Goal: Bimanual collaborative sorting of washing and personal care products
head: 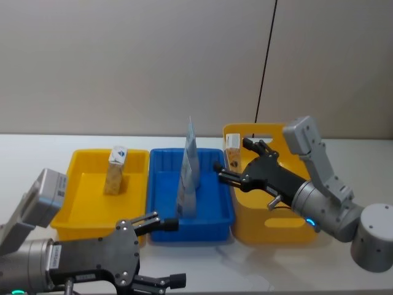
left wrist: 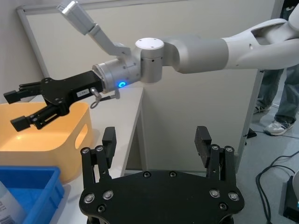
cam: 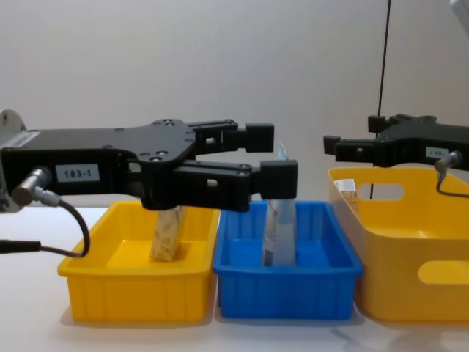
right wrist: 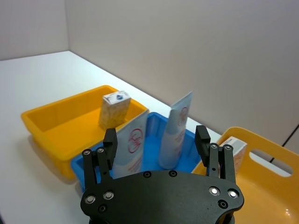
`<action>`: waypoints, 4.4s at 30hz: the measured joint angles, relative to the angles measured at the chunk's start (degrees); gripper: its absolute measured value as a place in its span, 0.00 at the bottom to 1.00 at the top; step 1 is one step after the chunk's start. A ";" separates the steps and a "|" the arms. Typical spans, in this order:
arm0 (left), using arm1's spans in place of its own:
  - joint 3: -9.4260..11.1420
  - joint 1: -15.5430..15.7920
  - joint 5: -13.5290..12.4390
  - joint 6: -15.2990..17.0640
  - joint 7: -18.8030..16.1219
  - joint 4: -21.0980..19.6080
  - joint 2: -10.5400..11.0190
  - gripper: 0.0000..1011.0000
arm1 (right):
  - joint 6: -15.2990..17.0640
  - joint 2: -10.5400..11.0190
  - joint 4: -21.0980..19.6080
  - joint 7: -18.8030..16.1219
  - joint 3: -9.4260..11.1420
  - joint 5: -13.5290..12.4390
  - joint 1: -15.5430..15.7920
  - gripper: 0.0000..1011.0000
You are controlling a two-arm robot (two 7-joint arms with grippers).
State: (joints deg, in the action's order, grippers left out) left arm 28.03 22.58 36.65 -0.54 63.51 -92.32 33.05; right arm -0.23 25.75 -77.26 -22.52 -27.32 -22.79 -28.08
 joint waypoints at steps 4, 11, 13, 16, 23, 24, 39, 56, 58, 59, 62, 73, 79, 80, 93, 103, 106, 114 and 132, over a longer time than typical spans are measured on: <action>0.00 0.00 0.00 0.00 0.00 0.00 0.00 0.99 | 1.00 0.33 -3.13 0.91 0.02 0.08 2.14 0.99; 0.00 0.00 0.00 0.00 0.00 0.00 0.00 0.99 | 2.17 0.03 -5.82 2.81 0.10 0.69 4.63 0.99; 0.00 0.00 0.00 0.00 0.00 0.00 0.00 0.99 | 2.44 -0.21 -6.10 3.37 0.12 0.81 5.07 0.99; 0.00 0.00 0.00 0.00 0.00 0.00 0.00 0.99 | 2.98 -1.12 -6.44 4.60 0.30 0.90 6.00 0.99; 0.00 0.00 0.00 0.00 0.00 0.00 0.00 0.99 | 3.55 -3.25 -5.86 6.60 0.37 0.92 7.05 0.99; 0.00 0.00 0.00 0.00 0.00 0.00 0.00 0.99 | 3.57 -3.51 -5.72 6.79 0.37 0.93 7.13 0.99; 0.00 0.00 0.00 0.00 0.00 0.00 0.00 0.99 | 3.10 -8.91 -0.82 9.79 -0.35 2.02 6.98 0.99; 0.00 0.00 0.00 0.00 0.00 0.00 0.00 0.99 | 1.47 -12.84 6.21 10.16 -0.69 3.58 3.65 0.99; 0.00 0.00 0.00 0.00 0.00 0.00 0.00 0.99 | 1.21 -13.10 7.12 10.01 -0.73 3.74 3.25 0.99; 0.00 0.00 0.00 0.00 0.00 0.00 0.00 0.99 | 1.12 -13.24 7.52 9.95 -0.75 3.80 3.02 0.99; 0.00 0.00 0.00 0.00 0.00 0.00 0.00 0.99 | 0.62 -13.86 9.18 9.60 -0.83 4.14 1.99 0.99; 0.00 0.00 0.00 0.00 0.00 0.00 0.00 0.99 | -0.97 -16.16 15.22 8.36 -1.14 5.18 -1.56 0.99; 0.00 0.00 0.00 0.00 0.00 0.00 0.00 0.99 | -1.56 -17.07 17.41 7.95 -1.23 5.59 -2.78 0.99; 0.00 0.00 0.00 0.00 0.00 0.00 0.00 0.99 | -1.72 -17.32 18.00 7.85 -1.24 5.72 -3.10 0.99; 0.00 0.00 0.00 0.00 0.00 0.00 0.00 0.99 | -2.49 -18.48 20.75 7.37 -0.91 6.50 -4.61 0.92; 0.00 0.00 0.00 0.00 0.00 0.00 0.00 0.99 | -2.69 -18.97 21.45 7.48 -0.33 6.97 -4.98 0.62; 0.00 0.00 0.00 0.00 0.00 0.00 0.00 0.99 | -2.68 -19.08 21.46 7.49 -0.14 7.00 -4.99 0.52; 0.00 0.00 0.00 0.00 0.00 0.00 0.00 0.99 | -2.28 -19.32 21.03 7.38 0.40 6.97 -4.90 0.26; 0.00 0.00 0.00 0.00 0.00 0.00 0.00 0.99 | -1.27 -19.52 19.37 7.02 1.45 7.03 -4.19 0.00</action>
State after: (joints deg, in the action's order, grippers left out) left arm 28.03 22.58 36.65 -0.54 63.51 -92.32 33.05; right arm -1.51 6.23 -57.89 -15.49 -25.88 -15.77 -32.27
